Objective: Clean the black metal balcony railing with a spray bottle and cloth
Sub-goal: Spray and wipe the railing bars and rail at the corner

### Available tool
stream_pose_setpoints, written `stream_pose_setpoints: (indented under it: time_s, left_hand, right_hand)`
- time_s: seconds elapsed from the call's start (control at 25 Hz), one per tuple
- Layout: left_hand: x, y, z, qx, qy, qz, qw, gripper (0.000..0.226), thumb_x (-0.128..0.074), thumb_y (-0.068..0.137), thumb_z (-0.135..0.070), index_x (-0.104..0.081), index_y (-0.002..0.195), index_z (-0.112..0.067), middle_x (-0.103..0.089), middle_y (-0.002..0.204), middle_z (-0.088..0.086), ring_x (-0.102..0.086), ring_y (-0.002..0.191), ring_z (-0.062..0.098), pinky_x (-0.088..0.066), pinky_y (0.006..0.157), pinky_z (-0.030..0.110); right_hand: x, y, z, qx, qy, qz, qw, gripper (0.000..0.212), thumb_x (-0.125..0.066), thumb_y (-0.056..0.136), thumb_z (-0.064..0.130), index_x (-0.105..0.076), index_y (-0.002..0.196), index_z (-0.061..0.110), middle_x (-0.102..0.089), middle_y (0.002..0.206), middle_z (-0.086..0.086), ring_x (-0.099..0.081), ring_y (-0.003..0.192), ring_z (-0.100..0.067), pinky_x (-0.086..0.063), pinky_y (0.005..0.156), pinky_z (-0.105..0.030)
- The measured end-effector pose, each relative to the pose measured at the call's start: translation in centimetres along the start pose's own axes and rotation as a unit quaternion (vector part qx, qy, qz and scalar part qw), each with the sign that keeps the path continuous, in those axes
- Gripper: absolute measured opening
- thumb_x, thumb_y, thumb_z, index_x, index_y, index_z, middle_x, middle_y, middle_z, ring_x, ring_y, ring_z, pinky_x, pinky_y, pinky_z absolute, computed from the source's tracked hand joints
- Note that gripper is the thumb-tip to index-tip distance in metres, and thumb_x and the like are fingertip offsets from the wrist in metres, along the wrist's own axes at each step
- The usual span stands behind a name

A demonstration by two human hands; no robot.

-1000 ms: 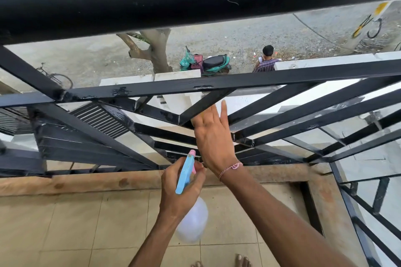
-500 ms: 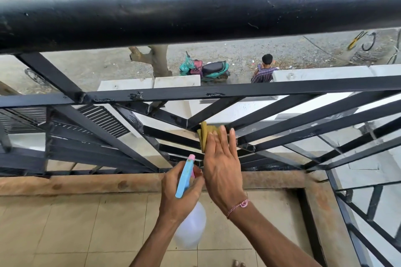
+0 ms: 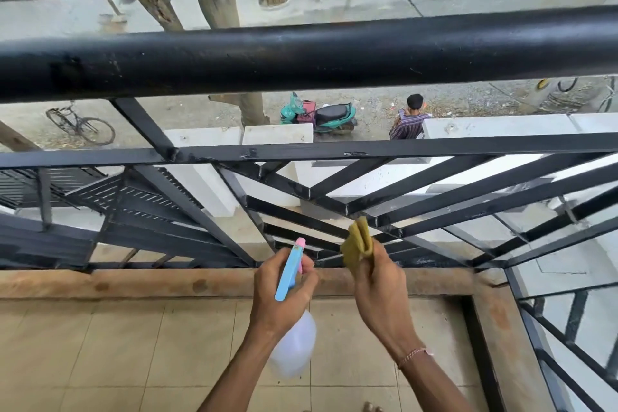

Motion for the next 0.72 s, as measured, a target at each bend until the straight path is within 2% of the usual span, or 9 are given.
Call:
stream_pose_setpoints:
  time_s: [0.16, 0.24, 0.32, 0.36, 0.4, 0.48, 0.52, 0.6, 0.72]
  left_hand:
    - [1.4, -0.1, -2.8, 0.010, -0.026, -0.002, 1.000, 0.009, -0.068, 0.080, -0.023, -0.061, 0.077, -0.028, -0.060, 0.072, -0.008, -0.058, 0.065, 0.010, -0.048, 0.059, 0.021]
    - [2.2, 0.2, -4.2, 0.009, -0.040, -0.003, 0.999, 0.009, -0.071, 0.082, -0.021, -0.063, 0.080, -0.025, -0.058, 0.070, -0.009, -0.057, 0.062, 0.010, -0.048, 0.058, 0.022]
    - [3.3, 0.4, -5.7, 0.011, -0.048, -0.009, 0.999, 0.014, -0.074, 0.087, -0.012, -0.065, 0.083, -0.022, -0.056, 0.070, -0.009, -0.056, 0.062, 0.011, -0.048, 0.057, 0.021]
    - [3.9, 0.5, -6.4, 0.010, -0.053, -0.011, 0.998, 0.017, -0.074, 0.088, -0.008, -0.064, 0.084, -0.022, -0.055, 0.070, -0.011, -0.056, 0.063, 0.011, -0.048, 0.057, 0.021]
    - [4.6, 0.5, -7.3, 0.004, -0.057, -0.013, 0.998, 0.017, -0.074, 0.089, -0.007, -0.065, 0.086, -0.021, -0.055, 0.069, -0.015, -0.057, 0.064, 0.011, -0.049, 0.058, 0.021]
    - [6.0, 0.6, -8.6, -0.009, -0.055, -0.019, 0.998, 0.012, -0.073, 0.089, -0.008, -0.067, 0.088, -0.019, -0.057, 0.071, -0.017, -0.060, 0.068, 0.010, -0.051, 0.061, 0.021]
    - [6.6, 0.6, -9.3, -0.011, -0.054, -0.025, 0.998, 0.013, -0.073, 0.089, -0.007, -0.067, 0.088, -0.019, -0.058, 0.071, -0.017, -0.061, 0.069, 0.010, -0.052, 0.062, 0.020]
    - [8.0, 0.3, -10.4, -0.010, -0.060, -0.040, 0.997, 0.017, -0.072, 0.088, -0.007, -0.065, 0.083, -0.022, -0.057, 0.068, -0.016, -0.058, 0.065, 0.009, -0.050, 0.060, 0.021]
    - [10.4, -0.2, -10.8, -0.022, -0.061, -0.051, 0.997, 0.010, -0.070, 0.084, -0.015, -0.064, 0.079, -0.021, -0.057, 0.068, -0.008, -0.055, 0.062, 0.010, -0.048, 0.057, 0.024]
  right_hand:
    - [1.5, -0.1, 4.4, 0.006, 0.034, -0.061, 0.998, 0.008, -0.052, 0.102, 0.008, -0.059, 0.102, 0.012, -0.055, 0.064, 0.007, -0.053, 0.055, -0.005, -0.041, 0.047, -0.020]
    - [2.7, -0.2, 7.4, 0.044, 0.037, -0.093, 0.994, 0.012, -0.056, 0.099, 0.006, -0.063, 0.105, 0.013, -0.057, 0.068, 0.011, -0.054, 0.061, -0.003, -0.042, 0.050, -0.014]
    - [4.2, 0.1, 10.4, 0.121, 0.010, -0.152, 0.981, 0.028, -0.060, 0.095, 0.000, -0.063, 0.121, 0.008, -0.068, 0.086, 0.006, -0.060, 0.073, -0.002, -0.048, 0.063, -0.009]
    - [4.9, 0.6, 11.5, 0.161, -0.019, -0.184, 0.969, 0.037, -0.062, 0.093, -0.002, -0.060, 0.129, 0.005, -0.071, 0.101, -0.003, -0.064, 0.085, -0.004, -0.054, 0.076, -0.015]
    - [5.6, 1.2, 12.6, 0.193, -0.062, -0.216, 0.955, 0.044, -0.061, 0.091, -0.006, -0.057, 0.134, 0.001, -0.069, 0.116, -0.011, -0.066, 0.100, -0.014, -0.058, 0.088, -0.029]
    - [6.0, 3.1, 13.5, 0.209, -0.169, -0.249, 0.930, 0.053, -0.056, 0.089, -0.011, -0.049, 0.141, -0.004, -0.056, 0.138, -0.023, -0.055, 0.127, -0.034, -0.048, 0.107, -0.049]
    - [5.7, 4.0, 13.7, 0.189, -0.226, -0.233, 0.927, 0.057, -0.055, 0.089, -0.011, -0.043, 0.144, -0.005, -0.049, 0.144, -0.026, -0.046, 0.136, -0.039, -0.040, 0.112, -0.055]
    - [3.1, 4.7, 14.1, 0.115, -0.322, -0.153, 0.927, 0.066, -0.053, 0.089, -0.001, -0.030, 0.151, -0.002, -0.032, 0.154, -0.031, -0.023, 0.146, -0.048, -0.023, 0.120, -0.060]
    - [-1.7, 4.1, 15.1, 0.068, -0.354, -0.071, 0.930, 0.073, -0.046, 0.092, 0.018, -0.016, 0.156, -0.003, -0.009, 0.161, -0.035, 0.003, 0.149, -0.053, -0.002, 0.123, -0.061]
Point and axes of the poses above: each hand's wrist, its own y-axis towards the middle knuckle, its own x-axis out of the back of the hand, z = x × y, the point moved 2 cm from there along y, towards the middle knuckle
